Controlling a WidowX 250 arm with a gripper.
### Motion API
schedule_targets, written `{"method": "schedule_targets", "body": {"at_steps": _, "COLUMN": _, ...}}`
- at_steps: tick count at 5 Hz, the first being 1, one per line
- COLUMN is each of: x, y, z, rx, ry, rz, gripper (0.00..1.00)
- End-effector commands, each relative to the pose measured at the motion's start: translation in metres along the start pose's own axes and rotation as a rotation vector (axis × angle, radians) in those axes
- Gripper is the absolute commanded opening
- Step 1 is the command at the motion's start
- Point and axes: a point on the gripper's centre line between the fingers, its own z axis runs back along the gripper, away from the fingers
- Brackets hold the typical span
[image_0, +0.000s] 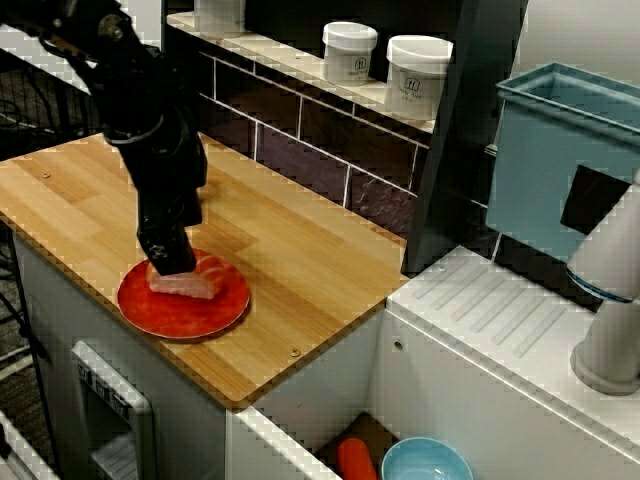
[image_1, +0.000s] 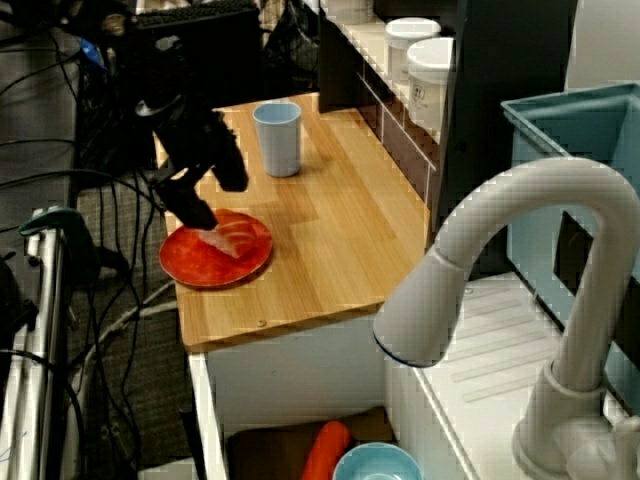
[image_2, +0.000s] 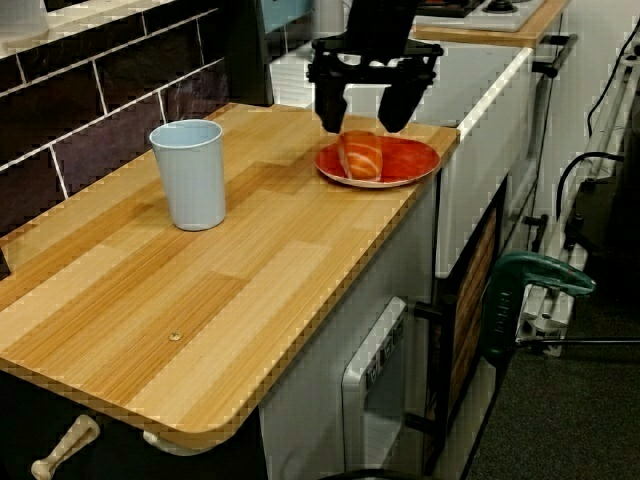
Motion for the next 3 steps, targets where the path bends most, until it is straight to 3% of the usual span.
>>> {"method": "schedule_targets", "body": {"at_steps": 1, "x": 0.012, "y": 0.019, "z": 0.003, "rx": 0.036, "ry": -0.011, "rz": 0.012, "gripper": 1.0}}
{"method": "schedule_targets", "body": {"at_steps": 3, "x": 0.009, "y": 0.006, "z": 0.024, "rx": -0.01, "ry": -0.004, "rz": 0.002, "gripper": 1.0}}
